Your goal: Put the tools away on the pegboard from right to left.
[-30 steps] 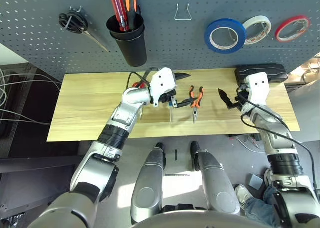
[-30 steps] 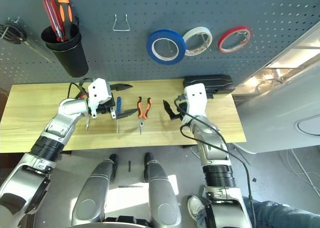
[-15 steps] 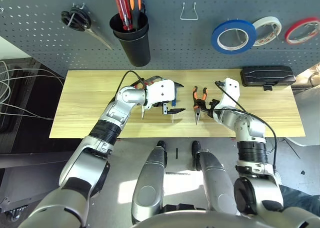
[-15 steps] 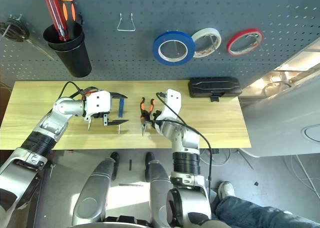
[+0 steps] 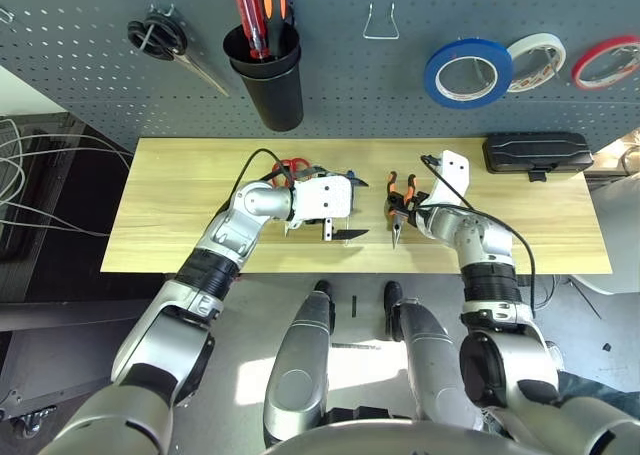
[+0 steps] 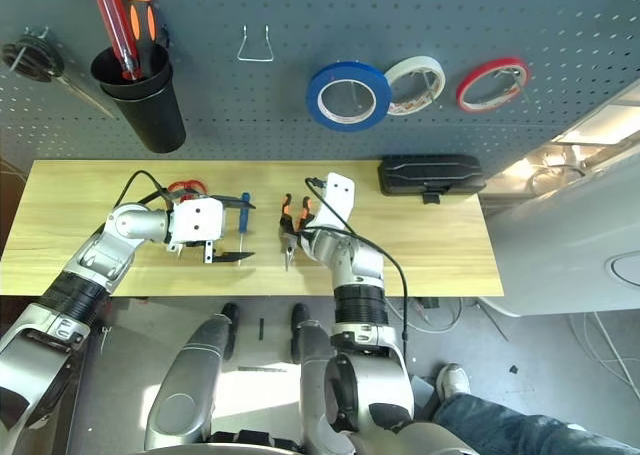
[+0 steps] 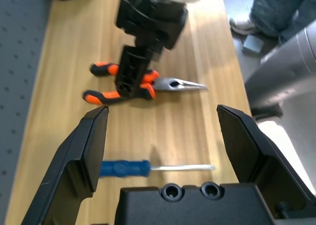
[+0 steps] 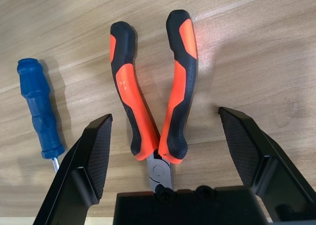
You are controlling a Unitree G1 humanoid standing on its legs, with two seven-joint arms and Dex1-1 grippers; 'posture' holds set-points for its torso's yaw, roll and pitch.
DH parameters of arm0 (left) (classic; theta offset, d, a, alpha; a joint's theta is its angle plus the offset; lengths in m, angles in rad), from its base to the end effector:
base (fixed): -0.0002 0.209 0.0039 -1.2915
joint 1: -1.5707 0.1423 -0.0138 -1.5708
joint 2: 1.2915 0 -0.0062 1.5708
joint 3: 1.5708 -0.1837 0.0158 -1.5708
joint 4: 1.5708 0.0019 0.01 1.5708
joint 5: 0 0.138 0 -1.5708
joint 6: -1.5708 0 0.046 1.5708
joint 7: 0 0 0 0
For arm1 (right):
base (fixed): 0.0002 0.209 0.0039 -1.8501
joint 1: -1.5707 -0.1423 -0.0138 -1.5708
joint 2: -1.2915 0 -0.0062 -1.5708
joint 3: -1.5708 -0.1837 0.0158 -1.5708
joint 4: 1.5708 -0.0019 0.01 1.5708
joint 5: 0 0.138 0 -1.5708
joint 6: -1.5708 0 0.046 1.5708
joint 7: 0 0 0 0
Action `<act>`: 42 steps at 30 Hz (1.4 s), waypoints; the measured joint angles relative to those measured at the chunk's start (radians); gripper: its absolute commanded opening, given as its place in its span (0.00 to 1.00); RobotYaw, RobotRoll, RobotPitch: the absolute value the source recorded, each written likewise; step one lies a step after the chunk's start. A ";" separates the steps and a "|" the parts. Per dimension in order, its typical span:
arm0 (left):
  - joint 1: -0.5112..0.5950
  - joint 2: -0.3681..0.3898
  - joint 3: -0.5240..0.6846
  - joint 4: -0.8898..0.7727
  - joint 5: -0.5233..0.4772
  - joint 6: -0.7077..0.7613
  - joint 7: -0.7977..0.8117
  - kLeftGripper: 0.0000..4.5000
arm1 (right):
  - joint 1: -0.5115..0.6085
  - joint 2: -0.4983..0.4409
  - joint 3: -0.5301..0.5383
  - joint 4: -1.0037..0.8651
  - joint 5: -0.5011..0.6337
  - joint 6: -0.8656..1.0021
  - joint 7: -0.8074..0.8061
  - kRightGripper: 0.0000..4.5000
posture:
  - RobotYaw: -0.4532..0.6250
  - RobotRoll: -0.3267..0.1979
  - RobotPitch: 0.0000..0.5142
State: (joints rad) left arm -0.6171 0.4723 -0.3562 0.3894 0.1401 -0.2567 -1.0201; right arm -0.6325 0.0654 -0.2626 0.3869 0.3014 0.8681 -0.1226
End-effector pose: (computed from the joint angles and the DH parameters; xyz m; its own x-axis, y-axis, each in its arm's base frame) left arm 0.3029 0.1617 0.1293 0.3267 -0.8258 -0.4597 0.8148 -0.0004 0.5798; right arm 0.3018 -0.1193 0.0872 0.7831 0.1864 -0.5933 0.0519 0.9311 0.3610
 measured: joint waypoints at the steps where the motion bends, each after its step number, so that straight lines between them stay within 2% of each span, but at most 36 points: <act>1: 0.002 0.002 0.000 -0.002 0.007 0.015 0.000 1.00 | -0.004 0.000 0.003 0.002 0.000 0.002 -0.001 0.99 | 0.59 0.62 0.86; 4: 0.013 0.002 -0.001 -0.023 0.026 0.095 0.006 1.00 | -0.010 0.000 0.009 0.011 -0.002 0.008 -0.005 0.99 | 0.59 0.62 0.86; 8: 0.015 0.002 -0.001 -0.048 0.051 0.241 0.019 1.00 | -0.016 -0.001 0.011 0.025 -0.005 0.010 -0.011 0.72 | 0.59 0.62 0.86; 12: 0.015 0.002 -0.002 -0.059 0.067 0.288 0.032 1.00 | -0.025 -0.003 0.015 0.042 0.001 0.010 0.009 0.41 | 0.59 0.62 0.85; 13: 0.015 0.002 -0.002 -0.059 0.067 0.293 0.035 1.00 | -0.027 -0.004 0.015 0.043 0.002 0.010 0.011 0.38 | 0.59 0.62 0.85; 18: 0.015 0.000 -0.001 -0.064 0.065 0.297 0.048 1.00 | -0.030 -0.009 0.021 0.030 0.002 0.030 0.028 0.38 | 0.59 0.62 0.85; 21: 0.020 -0.009 0.012 -0.075 0.050 0.300 0.065 1.00 | -0.013 -0.051 0.083 -0.020 -0.003 0.068 0.088 0.38 | 0.58 0.62 0.84; 22: 0.025 -0.021 0.030 -0.083 0.039 0.311 0.076 1.00 | 0.001 -0.078 0.124 -0.049 -0.005 0.086 0.128 0.34 | 0.58 0.62 0.82; 26: 0.032 -0.039 0.085 -0.109 -0.003 0.323 0.129 1.00 | 0.075 -0.220 0.289 -0.167 -0.015 0.112 0.309 0.10 | 0.57 0.62 0.81; 29: 0.036 -0.052 0.123 -0.128 -0.037 0.315 0.165 1.00 | 0.114 -0.313 0.372 -0.255 -0.030 0.083 0.424 0.10 | 0.56 0.62 0.80; 33: 0.060 -0.070 0.160 -0.164 -0.091 0.303 0.192 1.00 | 0.130 -0.401 0.408 -0.337 -0.050 -0.028 0.530 0.10 | 0.55 0.62 0.79; 37: 0.076 -0.069 0.182 -0.178 -0.110 0.289 0.213 1.00 | 0.129 -0.421 0.392 -0.352 -0.061 -0.085 0.556 0.10 | 0.54 0.62 0.78; 42: 0.085 -0.058 0.184 -0.179 -0.109 0.288 0.219 1.00 | 0.123 -0.403 0.388 -0.327 -0.081 -0.096 0.546 0.10 | 0.55 0.62 0.78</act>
State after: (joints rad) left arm -0.5323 0.4147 -0.1721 0.2107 0.0310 0.0314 -0.8015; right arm -0.5098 -0.3377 0.1257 0.0594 0.2207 0.7716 0.4233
